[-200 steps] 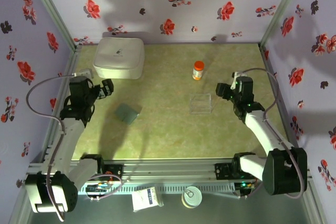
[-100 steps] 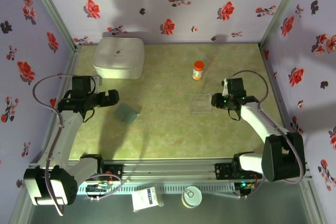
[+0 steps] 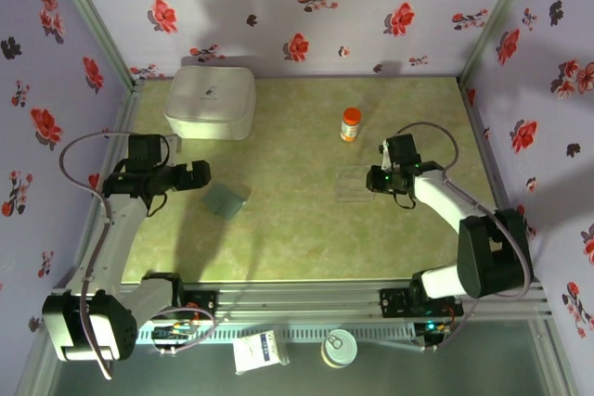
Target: Take the credit cards out of the card holder
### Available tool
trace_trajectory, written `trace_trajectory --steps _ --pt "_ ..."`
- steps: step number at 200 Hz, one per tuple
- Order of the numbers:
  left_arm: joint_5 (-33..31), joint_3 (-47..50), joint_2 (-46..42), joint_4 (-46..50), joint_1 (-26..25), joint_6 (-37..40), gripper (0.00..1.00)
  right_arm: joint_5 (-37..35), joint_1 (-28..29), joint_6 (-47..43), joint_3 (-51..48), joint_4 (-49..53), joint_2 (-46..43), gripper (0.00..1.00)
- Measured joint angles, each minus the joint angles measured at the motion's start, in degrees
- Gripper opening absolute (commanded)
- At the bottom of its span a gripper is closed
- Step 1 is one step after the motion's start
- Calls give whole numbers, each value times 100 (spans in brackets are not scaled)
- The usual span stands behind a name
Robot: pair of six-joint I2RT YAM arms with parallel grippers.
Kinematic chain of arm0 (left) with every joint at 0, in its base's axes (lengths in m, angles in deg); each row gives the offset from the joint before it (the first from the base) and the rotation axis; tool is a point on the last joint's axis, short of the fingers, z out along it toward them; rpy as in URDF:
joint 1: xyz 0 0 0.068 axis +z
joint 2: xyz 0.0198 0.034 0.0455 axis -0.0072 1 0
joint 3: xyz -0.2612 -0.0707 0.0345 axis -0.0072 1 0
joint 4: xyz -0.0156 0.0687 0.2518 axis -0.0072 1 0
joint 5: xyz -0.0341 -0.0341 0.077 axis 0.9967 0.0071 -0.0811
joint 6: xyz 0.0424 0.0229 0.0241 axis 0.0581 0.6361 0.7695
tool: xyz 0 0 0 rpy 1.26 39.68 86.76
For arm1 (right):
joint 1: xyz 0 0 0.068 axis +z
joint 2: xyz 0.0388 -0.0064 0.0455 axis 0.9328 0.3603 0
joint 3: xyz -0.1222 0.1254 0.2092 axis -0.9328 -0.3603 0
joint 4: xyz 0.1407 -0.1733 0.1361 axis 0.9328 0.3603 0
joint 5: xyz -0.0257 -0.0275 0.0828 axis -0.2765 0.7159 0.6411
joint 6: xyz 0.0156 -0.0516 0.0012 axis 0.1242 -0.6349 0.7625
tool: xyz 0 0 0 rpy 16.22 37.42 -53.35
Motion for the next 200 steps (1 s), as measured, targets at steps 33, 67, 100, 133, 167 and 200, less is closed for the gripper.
trace_trajectory --steps 33,67,100,133,167,200 --pt "0 0 0 2 0 0 100 -44 85 0 17 -9 168 20" --pt "4 0 2 0 9 0 100 -170 138 -2 39 -11 249 18" --pt "9 2 15 0 11 26 100 -299 170 -2 68 -11 275 14" --pt "11 2 15 0 22 63 100 -450 278 2 221 33 352 8" --pt "13 2 33 2 50 66 100 -638 505 133 479 151 472 5" --pt "15 2 59 0 109 66 100 -879 911 433 957 264 730 4"
